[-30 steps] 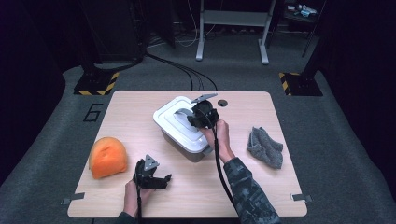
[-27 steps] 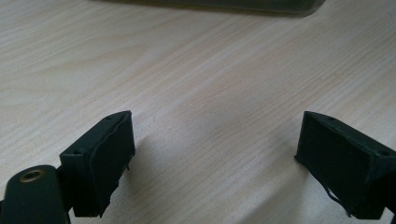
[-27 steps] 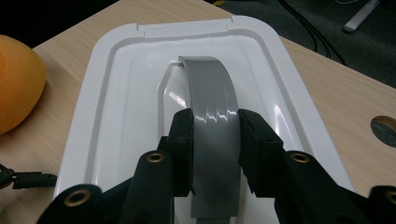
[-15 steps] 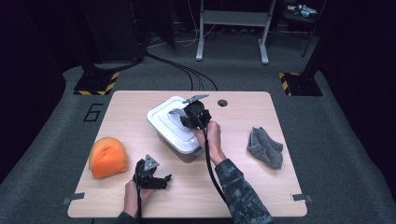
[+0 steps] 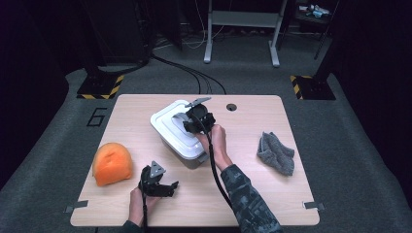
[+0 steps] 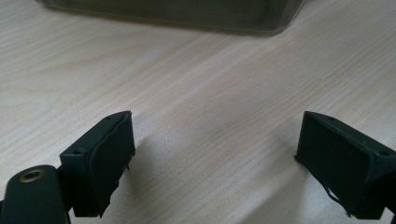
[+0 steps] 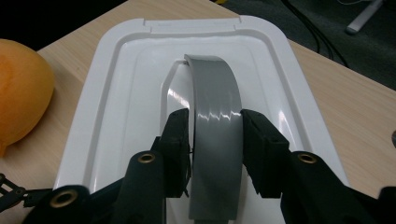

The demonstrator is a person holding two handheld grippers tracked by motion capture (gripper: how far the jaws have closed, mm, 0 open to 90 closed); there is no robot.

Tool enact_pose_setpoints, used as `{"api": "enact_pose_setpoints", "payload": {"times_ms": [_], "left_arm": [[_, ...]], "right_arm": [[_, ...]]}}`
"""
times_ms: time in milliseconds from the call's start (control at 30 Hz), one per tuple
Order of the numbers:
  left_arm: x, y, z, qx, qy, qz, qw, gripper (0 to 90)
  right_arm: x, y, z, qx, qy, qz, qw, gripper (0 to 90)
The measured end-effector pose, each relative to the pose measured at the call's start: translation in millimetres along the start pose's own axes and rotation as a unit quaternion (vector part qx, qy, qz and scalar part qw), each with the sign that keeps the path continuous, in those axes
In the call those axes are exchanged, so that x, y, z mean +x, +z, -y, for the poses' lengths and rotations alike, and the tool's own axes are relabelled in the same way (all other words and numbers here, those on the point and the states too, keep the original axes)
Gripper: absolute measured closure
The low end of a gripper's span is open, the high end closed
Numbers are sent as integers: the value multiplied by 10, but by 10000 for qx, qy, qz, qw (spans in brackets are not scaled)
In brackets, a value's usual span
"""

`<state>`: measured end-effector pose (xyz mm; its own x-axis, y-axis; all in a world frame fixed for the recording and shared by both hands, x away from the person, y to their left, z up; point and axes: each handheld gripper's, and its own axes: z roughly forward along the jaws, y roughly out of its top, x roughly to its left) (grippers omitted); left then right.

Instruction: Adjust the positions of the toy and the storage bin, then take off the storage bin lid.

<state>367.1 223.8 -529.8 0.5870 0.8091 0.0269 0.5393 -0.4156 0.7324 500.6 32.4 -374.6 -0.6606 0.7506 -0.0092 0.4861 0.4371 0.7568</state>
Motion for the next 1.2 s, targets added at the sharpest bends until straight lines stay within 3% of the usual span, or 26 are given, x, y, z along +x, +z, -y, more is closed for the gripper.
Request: {"api": "enact_pose_setpoints", "payload": {"times_ms": [133,200,300,467,633,1200], "left_arm": [[-2,1,0,-7,-12,1,10000,109],[-7,3,2,-14,-50,14,10000,109],[-2,0,0,-4,-10,3,10000,109],[-6,3,2,-16,-47,10,10000,109],[-5,2,1,-17,-39,8,10000,109],[-3,0,0,-6,-26,14,10000,109]], "right_arm": [[-10,46,-38,148,-148,-28,9998,639],[-59,75,-47,77,-157,-116,9998,652],[-60,85,-38,48,112,-152,9998,665],[11,98,-46,29,324,28,9995,668],[66,102,-47,4,296,119,9995,668],[-25,-128,-76,-300,240,128,9992,667]]}}
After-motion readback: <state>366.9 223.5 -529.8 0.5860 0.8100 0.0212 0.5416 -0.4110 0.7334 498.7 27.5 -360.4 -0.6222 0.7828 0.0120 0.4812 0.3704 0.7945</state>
